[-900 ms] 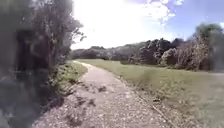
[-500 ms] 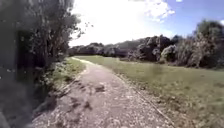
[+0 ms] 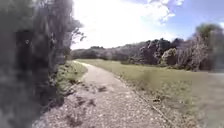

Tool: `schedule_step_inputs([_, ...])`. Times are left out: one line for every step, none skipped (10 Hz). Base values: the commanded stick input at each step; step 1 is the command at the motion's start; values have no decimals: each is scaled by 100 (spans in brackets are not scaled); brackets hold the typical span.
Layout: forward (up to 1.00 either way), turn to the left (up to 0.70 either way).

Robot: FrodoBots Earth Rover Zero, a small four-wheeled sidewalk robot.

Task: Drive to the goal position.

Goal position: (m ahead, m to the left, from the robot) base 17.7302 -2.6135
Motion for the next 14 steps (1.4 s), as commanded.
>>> schedule_step_inputs([0,38])
schedule_step_inputs([0,0])
schedule_step_inputs([0,0])
schedule_step_inputs([0,0])
schedule_step_inputs([0,0])
schedule_step_inputs([0,0])
schedule_step_inputs([0,0])
schedule_step_inputs([0,0])
schedule_step_inputs([0,0])
schedule_step_inputs([10,5])
schedule_step_inputs([43,21])
schedule_step_inputs([70,35])
schedule_step_inputs([70,35])
schedule_step_inputs([70,35])
